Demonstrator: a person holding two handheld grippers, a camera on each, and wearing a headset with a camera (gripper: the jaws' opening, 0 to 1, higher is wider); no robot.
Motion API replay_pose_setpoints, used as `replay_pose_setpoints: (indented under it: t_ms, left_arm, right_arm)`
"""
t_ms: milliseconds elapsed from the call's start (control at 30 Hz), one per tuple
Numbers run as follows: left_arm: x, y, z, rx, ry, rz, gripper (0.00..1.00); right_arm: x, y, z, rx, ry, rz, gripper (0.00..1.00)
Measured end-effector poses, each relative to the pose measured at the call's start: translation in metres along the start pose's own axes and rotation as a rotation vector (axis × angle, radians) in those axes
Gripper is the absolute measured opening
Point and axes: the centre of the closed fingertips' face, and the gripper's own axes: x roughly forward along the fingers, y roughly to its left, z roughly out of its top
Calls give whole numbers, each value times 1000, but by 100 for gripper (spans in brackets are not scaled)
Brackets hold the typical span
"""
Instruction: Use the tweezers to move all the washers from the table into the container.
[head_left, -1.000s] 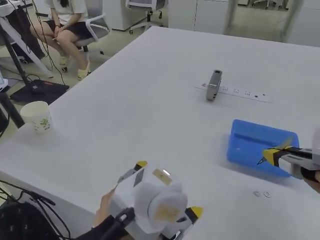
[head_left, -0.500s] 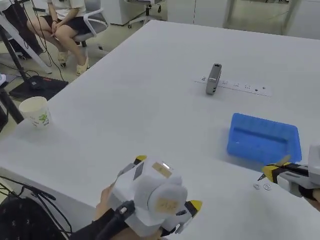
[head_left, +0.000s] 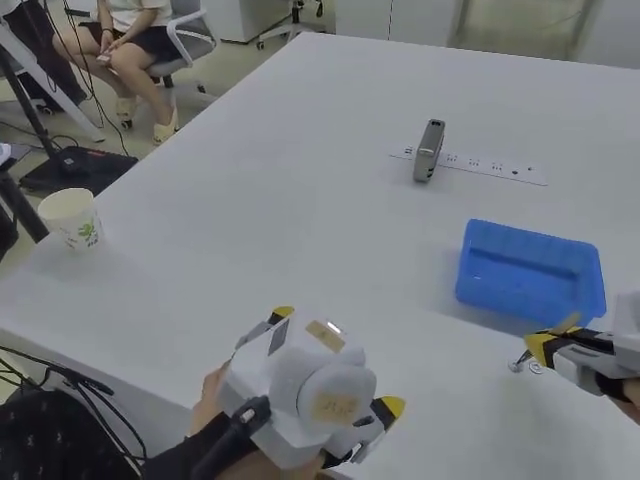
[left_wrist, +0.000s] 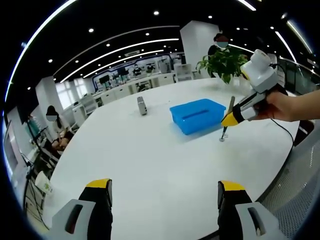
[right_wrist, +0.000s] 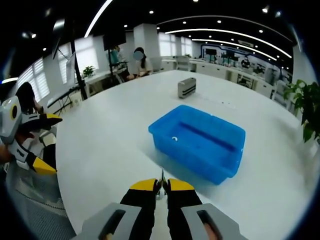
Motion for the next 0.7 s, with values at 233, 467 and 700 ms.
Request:
replay_pose_setpoints:
  t_ms: [233, 467, 700]
  left_arm:
    - [0, 0, -1, 1, 2, 1, 89]
    - [0, -1, -1, 8, 7, -8, 89]
    - [1, -3, -2, 11, 11, -15, 89]
  right_arm:
    - [-1, 2, -2, -5, -9, -2, 3]
    - [-3, 2, -4, -38, -3, -10, 3]
    - [-4, 1, -6, -3, 6, -15, 2]
